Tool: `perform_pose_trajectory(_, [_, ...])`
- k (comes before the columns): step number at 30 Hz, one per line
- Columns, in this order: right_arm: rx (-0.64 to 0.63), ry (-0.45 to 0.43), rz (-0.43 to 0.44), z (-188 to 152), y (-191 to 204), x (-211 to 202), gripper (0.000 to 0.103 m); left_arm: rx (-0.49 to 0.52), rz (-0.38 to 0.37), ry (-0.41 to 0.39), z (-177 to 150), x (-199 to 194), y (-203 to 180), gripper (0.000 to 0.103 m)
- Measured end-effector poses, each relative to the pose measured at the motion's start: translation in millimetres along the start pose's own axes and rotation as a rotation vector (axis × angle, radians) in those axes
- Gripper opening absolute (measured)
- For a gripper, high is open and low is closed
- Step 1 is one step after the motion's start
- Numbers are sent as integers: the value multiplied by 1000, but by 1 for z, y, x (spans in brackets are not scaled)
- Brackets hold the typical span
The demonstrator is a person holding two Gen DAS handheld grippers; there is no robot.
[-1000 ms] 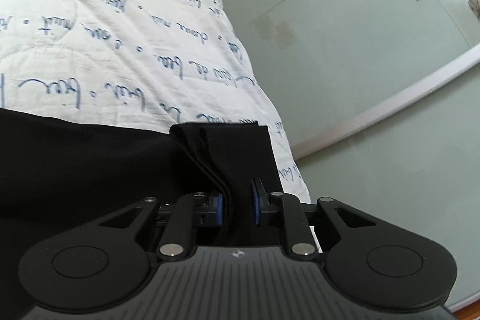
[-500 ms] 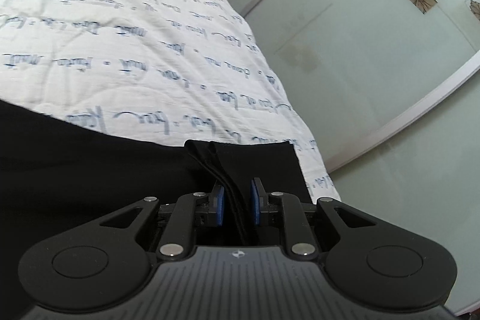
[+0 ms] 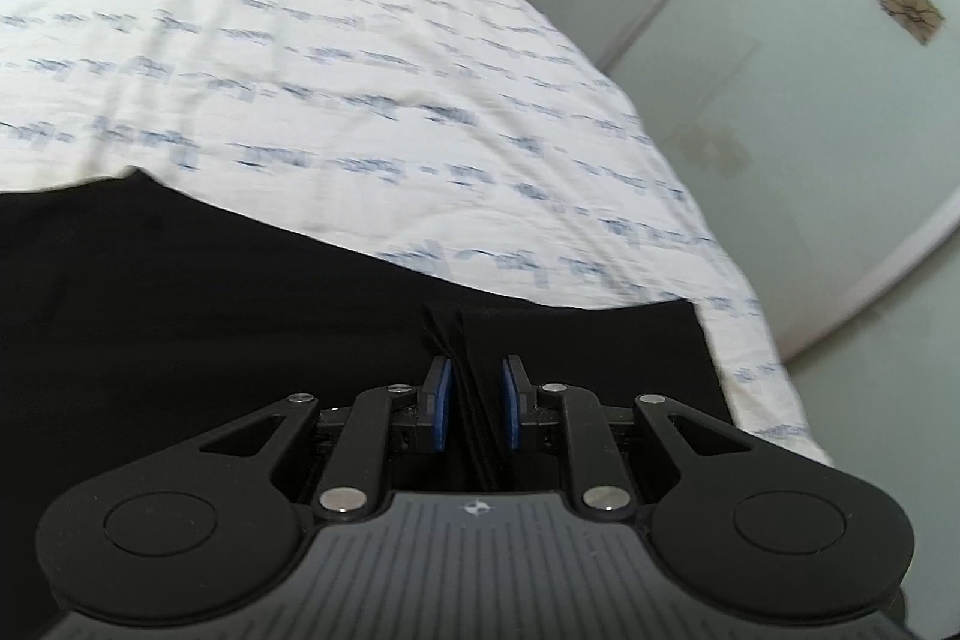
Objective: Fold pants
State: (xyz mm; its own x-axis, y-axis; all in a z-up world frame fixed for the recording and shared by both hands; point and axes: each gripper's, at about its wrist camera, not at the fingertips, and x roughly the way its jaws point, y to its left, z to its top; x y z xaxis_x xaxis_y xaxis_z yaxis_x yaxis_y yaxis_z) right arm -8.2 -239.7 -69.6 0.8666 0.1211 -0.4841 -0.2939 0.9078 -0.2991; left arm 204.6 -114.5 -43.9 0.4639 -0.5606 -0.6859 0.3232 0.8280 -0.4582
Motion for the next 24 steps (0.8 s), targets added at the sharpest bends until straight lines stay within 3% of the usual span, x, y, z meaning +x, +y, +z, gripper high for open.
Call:
perform_pose_trajectory(3, [3,-2,20,-1,10,-2,7,12,41,-20,0,-6,9,17])
perform_pose_trajectory(11, [1,-12,73,-5,30,-13,7,-42,63,-40,2,-23,29,17])
perform_pose_trajectory(13, [8,-8,69,-3,32,-8,6,-74,38,-19,4,-27,36,17])
perform_pose_trajectory(15, [20,6,68,-3,24,-4,6,-142,-35,32,5,-29,45,20])
perform_pose_trajectory(16, [15,10,57,1,22,-2,6,-179,-86,68,5,-28,50,27])
perform_pose_trajectory(18, [-20,5,10,-3,25,-7,8,-238,-165,126,3,-24,55,50])
perform_pose_trajectory(19, [-47,9,-12,-4,29,-11,11,-257,-182,132,2,-23,55,74])
perform_pose_trajectory(20, [-98,27,-11,-5,34,-13,17,-272,-187,122,0,-23,55,83])
perform_pose_trajectory(21, [-162,41,-28,-7,42,-16,23,-276,-187,111,-2,-24,53,84])
perform_pose_trajectory(24, [-312,59,-96,-16,64,-21,23,-289,-212,137,-4,-19,50,84])
